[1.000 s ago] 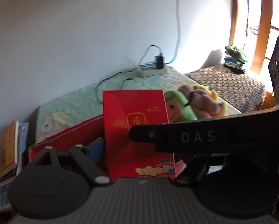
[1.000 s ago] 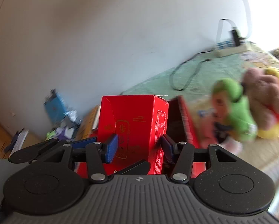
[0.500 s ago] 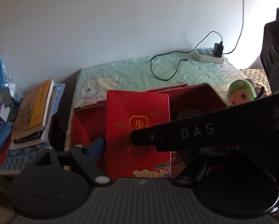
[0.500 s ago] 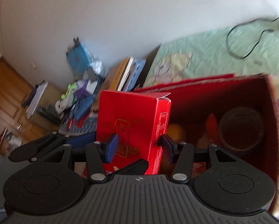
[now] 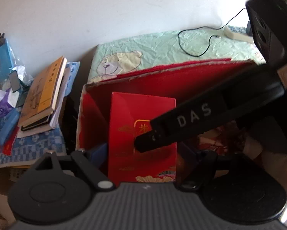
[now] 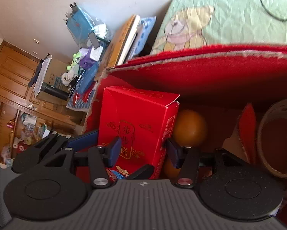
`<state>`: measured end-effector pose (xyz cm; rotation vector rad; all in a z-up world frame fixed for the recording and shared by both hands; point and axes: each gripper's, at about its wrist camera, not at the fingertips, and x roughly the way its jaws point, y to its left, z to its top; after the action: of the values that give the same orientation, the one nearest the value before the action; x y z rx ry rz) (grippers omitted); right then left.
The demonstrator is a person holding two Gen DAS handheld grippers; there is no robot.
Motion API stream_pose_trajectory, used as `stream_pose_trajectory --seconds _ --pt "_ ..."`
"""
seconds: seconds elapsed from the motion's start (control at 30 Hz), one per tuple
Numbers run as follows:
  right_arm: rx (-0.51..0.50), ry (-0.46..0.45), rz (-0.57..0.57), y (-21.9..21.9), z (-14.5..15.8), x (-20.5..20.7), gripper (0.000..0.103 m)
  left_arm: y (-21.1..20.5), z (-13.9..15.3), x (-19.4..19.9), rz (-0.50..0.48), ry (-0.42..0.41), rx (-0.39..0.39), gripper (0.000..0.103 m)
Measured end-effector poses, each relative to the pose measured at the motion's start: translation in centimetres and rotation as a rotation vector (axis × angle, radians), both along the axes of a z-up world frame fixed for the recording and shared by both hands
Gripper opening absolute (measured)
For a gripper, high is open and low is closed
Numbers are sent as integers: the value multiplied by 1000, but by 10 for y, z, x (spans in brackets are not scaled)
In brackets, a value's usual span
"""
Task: Organize objects
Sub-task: 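Lower the red gift box into the red box beside the stamp, then open the right gripper and withdraw it from the red box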
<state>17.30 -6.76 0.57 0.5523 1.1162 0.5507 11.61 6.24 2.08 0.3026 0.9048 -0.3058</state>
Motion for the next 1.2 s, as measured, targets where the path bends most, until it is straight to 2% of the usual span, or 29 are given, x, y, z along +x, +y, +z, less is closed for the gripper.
stream_pose_trajectory --seconds 0.1,0.2,0.37,0.57,0.9,1.2 --pt "5 17 18 2 -3 6 55 -1 -6 3 10 5 31 80" --pt "13 25 6 4 -7 9 55 1 -12 9 22 43 29 80" --pt "63 89 -25 -5 -22 16 55 2 -16 8 11 57 25 81" --pt "52 171 -88 -16 -31 15 54 -6 -21 8 -21 65 35 82" --pt "-50 101 -125 -26 -13 4 53 -13 -26 11 -44 47 71 87" --pt "-199 -32 -197 -44 13 -21 54 -14 -29 10 -60 42 77 88"
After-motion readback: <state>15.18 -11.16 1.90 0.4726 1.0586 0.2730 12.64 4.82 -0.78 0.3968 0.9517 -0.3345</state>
